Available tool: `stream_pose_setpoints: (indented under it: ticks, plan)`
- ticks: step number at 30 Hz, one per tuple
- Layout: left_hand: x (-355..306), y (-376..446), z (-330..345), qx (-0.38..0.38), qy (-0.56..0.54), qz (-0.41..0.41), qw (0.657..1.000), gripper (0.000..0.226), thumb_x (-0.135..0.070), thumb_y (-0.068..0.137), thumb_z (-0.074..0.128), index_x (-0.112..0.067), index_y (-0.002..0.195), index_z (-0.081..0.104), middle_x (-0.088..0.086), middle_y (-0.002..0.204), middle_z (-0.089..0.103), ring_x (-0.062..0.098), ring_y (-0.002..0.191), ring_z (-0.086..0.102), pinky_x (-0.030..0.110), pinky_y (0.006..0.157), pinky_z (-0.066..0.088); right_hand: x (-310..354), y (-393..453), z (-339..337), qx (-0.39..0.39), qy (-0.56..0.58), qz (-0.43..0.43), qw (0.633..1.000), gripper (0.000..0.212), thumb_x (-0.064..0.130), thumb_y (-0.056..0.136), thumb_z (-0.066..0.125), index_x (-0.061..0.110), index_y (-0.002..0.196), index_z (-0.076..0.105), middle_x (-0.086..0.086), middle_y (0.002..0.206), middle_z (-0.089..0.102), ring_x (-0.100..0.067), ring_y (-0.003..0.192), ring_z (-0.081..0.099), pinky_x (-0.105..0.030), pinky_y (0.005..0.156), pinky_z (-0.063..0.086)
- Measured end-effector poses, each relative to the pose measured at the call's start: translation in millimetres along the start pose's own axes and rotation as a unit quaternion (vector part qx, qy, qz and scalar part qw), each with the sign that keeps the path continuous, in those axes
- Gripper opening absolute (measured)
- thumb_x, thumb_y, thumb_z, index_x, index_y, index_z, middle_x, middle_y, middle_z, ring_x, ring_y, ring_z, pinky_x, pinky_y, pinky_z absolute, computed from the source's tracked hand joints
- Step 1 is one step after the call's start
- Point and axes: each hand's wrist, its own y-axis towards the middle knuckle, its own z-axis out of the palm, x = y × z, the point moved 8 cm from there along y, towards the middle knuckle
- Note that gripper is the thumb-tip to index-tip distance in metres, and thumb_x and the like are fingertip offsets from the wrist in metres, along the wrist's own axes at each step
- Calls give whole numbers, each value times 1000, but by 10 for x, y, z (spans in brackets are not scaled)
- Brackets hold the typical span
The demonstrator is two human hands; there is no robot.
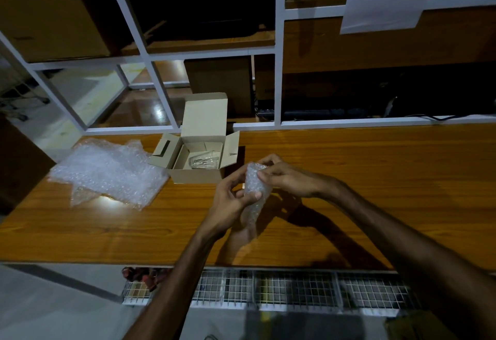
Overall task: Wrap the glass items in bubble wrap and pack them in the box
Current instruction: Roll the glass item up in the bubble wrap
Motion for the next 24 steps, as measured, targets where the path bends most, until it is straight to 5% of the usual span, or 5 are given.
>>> stream_pose_setpoints:
  ticks: [4,11,17,21,24]
  plan:
    - [-12,2,16,-12,9,3,1000,76,-24,79,85,-28,149,55,0,146,62,20,122,70,45,95,62,-27,26,-7,15,-36,-7,999,65,72,94,49,25,135,65,6,140,37,-16,129,42,-54,114,41]
    - [-193,102,-57,-39,13,24,999,68,-9,90,78,-23,151,53,4,136,67,11,115,71,34,90,62,156,-274,-348,-310,-90,-118,939,38,53,87,75,33,119,68,18,121,55,1,120,41,-36,102,20]
    - [-127,96,-51,-37,32,11,999,73,-24,86,84,-22,152,53,3,138,66,14,120,69,46,97,62,15,-140,-219,-209,-72,-42,974,46,51,100,63,30,140,62,9,146,60,-12,140,42,-30,100,14]
    - [-127,73,-53,-28,48,10,998,82,-42,77,86,-26,151,55,-2,143,64,17,128,64,51,100,60,31,-83,-167,-120,-55,-48,990,40,58,98,57,34,129,68,22,111,69,-5,108,63,-52,104,43]
    - [-129,88,-58,-27,48,4,998,81,-38,81,88,-23,153,53,2,142,64,12,120,69,43,95,63,68,-85,-197,-111,-18,-61,992,27,43,103,59,26,119,72,8,104,73,-9,95,68,-45,86,57]
